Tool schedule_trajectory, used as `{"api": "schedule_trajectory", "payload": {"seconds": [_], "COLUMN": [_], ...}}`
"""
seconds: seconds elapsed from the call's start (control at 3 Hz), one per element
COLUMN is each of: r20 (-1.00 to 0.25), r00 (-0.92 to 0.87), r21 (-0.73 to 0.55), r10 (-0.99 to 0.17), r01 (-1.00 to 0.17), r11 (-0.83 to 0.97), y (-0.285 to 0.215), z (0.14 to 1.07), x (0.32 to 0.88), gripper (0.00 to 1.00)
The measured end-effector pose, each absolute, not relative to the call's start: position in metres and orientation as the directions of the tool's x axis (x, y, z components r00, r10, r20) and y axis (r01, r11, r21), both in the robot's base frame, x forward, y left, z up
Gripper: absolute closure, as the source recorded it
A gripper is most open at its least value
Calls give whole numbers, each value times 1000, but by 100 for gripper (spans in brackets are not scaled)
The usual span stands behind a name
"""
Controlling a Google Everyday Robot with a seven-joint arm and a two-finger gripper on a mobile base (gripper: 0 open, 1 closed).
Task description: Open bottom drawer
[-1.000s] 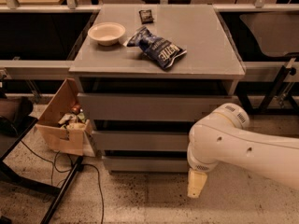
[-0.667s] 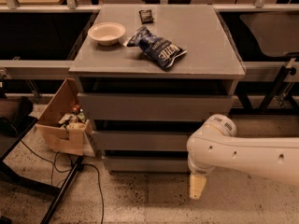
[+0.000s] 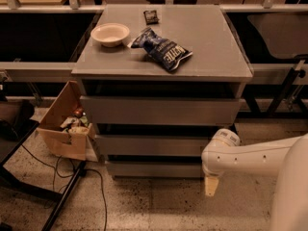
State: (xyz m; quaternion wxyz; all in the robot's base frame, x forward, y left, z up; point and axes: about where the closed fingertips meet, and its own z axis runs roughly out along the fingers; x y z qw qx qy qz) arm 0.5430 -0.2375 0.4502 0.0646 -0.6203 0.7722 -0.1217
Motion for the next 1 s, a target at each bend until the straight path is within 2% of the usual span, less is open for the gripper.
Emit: {"api": "schedule_trajectory", "payload": {"seconds": [0.33,1.0], "r20": [51,22], "r00": [-222,-235], "r21": [-268,-176], "r10": [-974,-972], "r01": [-942,-958], "r11": [201,228], "y": [-237,-239], "z": [451,336], "x": [542,550], "gripper": [0,0]}}
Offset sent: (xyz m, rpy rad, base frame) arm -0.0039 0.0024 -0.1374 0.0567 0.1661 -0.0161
